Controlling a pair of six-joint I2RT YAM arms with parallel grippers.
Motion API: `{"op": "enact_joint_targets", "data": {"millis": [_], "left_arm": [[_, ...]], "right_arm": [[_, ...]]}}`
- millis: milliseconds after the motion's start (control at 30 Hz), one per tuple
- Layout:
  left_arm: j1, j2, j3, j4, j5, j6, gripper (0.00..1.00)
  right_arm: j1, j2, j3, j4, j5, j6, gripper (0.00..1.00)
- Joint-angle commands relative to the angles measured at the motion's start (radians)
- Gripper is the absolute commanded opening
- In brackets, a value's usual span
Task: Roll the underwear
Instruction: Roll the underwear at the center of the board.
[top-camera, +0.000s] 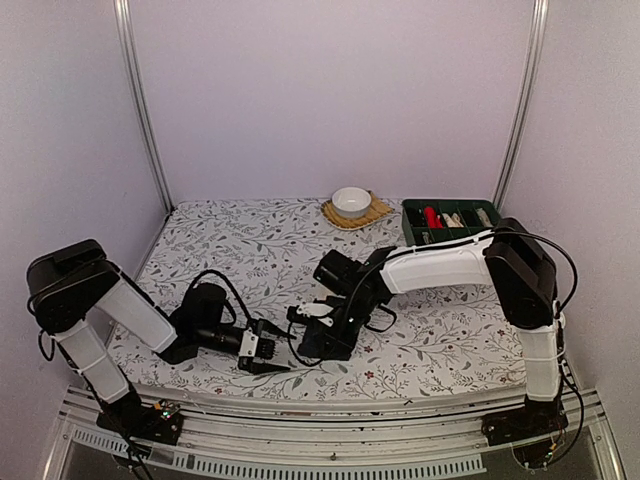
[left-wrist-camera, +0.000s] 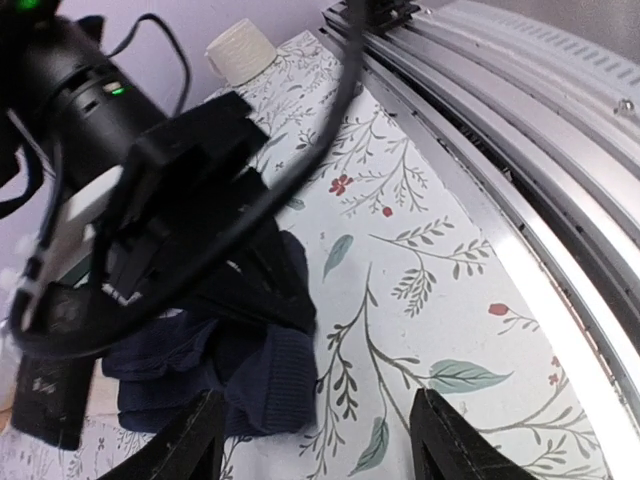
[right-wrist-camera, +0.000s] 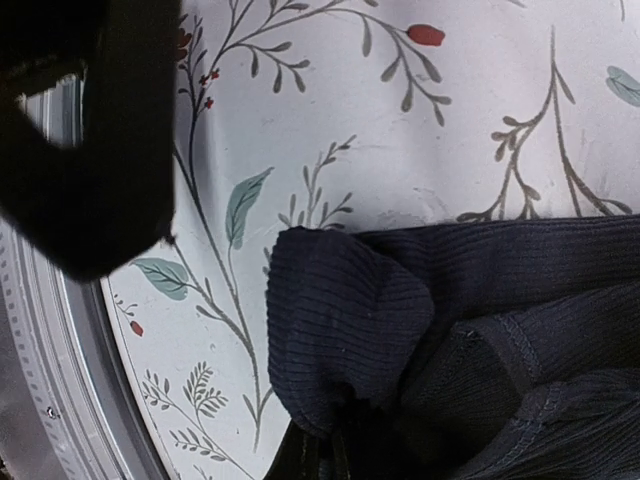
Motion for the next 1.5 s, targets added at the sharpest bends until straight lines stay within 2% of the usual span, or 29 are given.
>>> {"op": "enact_joint_targets", "data": {"millis": [0,100,300,600,733,967,1467], "left_arm": [[-0.077,0.072,-0.042,0.175,-0.158,0.125,0.65],[-0.113,0.098,-0.038,0.192,-0.215,0.134,0.61],[-0.164,0.144,-0.034,0.264,-0.316,0.123,0.6],[-0.28,0.275,-0.03,0.447,-0.487,0.168,0.59],[-0.308,0.309,-0.025,0.448,-0.509,0.2,0.56],[-0.433,0.379,-0.009,0.446,-0.657,0.186,0.55],[-0.437,0.43,-0.007,0.399,-0.71,0.231,0.52]], "right_arm": [[-0.046,0.072,0.087,-0.139,-0.089,-0.04,0.04],[-0.06,0.098,0.138,-0.176,-0.13,-0.063,0.04],[-0.082,0.164,0.234,-0.289,-0.197,-0.125,0.05],[-0.08,0.085,0.088,-0.265,-0.251,-0.117,0.05],[-0.076,0.079,0.056,-0.262,-0.274,-0.11,0.05],[-0.061,0.076,0.026,-0.245,-0.291,-0.109,0.05],[-0.054,0.007,-0.068,-0.219,-0.287,-0.109,0.04]]}}
